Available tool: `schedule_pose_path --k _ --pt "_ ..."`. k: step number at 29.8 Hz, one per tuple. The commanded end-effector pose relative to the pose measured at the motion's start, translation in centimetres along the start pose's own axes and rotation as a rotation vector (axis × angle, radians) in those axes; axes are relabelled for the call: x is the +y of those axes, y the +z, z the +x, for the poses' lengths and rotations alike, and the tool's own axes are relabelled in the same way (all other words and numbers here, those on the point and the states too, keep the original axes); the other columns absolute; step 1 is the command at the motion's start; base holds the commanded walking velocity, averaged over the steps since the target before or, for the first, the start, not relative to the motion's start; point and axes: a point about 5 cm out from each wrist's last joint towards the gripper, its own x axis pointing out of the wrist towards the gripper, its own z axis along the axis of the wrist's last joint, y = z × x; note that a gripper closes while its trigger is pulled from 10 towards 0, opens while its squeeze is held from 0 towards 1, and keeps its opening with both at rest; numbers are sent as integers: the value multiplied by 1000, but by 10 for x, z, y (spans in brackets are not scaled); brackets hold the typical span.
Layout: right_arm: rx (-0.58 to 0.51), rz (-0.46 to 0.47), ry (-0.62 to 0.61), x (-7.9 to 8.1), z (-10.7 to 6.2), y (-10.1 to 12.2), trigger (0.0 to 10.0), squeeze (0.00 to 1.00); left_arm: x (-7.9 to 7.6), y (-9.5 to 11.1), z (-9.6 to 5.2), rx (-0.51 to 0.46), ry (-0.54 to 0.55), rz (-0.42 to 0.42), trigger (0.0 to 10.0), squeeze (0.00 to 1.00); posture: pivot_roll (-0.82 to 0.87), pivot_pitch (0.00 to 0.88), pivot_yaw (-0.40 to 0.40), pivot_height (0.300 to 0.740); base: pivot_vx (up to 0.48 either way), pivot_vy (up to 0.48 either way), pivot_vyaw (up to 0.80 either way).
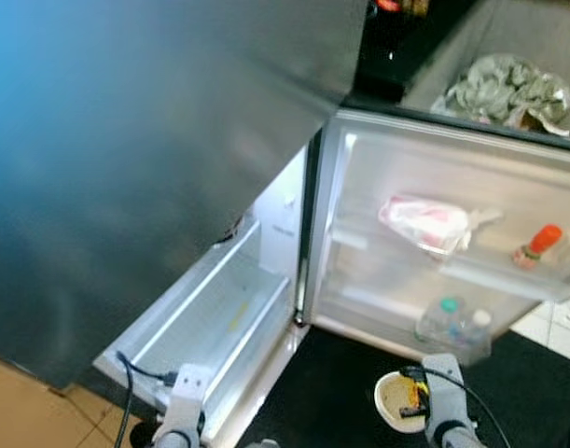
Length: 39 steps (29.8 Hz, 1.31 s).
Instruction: Restocking fridge
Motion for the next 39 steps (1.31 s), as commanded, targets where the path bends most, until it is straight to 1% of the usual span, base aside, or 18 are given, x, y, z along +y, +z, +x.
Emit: schedule_pose_path --k 1,30,39 --pt "22 -2 -8 -2 -2 -6 10000 0 3 -9 -2 34 7 -1 10000 0 -59 71 -52 740 0 0 0" --pt "24 -6 -5 -2 -2 -6 10000 0 3 -11 -3 48 9 0 10000 0 -58 73 -53 740 0 0 0" --pt "30 -31 -11 -3 -2 -7 10000 0 3 -11 -3 42 8 0 10000 0 -60 75 -53 740 0 0 146"
